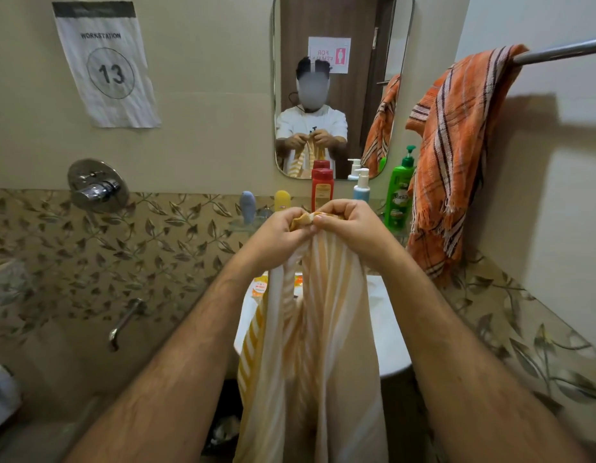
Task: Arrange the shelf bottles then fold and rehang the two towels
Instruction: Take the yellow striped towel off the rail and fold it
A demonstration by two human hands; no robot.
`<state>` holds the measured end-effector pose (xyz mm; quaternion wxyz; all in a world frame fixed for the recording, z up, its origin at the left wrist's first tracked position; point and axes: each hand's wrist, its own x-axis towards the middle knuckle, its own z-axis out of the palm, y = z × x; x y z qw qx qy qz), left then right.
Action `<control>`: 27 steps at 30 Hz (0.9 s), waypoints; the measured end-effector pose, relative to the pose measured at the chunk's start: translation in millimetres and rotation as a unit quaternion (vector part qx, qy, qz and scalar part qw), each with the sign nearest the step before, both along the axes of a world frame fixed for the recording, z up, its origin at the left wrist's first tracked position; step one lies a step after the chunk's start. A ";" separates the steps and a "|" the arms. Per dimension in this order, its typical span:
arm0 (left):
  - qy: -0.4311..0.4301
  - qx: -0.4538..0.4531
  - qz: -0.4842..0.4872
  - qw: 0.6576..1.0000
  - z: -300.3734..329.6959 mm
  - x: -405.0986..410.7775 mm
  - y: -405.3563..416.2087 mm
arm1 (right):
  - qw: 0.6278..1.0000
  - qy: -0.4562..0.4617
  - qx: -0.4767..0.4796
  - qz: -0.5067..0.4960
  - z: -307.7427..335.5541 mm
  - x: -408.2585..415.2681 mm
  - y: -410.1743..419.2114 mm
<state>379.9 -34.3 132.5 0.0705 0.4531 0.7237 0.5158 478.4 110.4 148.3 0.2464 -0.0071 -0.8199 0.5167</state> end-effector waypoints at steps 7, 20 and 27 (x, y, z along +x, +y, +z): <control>0.005 0.017 0.087 0.996 -28.1 10.3 -14.2 | 0.992 -0.120 -0.030 -0.010 -47.0 37.4 12.5; -0.129 -0.058 -0.016 0.990 -113.3 36.2 -39.0 | 0.991 -0.132 -0.016 0.011 -122.3 38.3 -22.4; -0.163 -0.061 0.052 0.983 -146.7 21.1 -51.8 | 0.978 -0.202 -0.040 0.031 -141.9 22.9 -31.9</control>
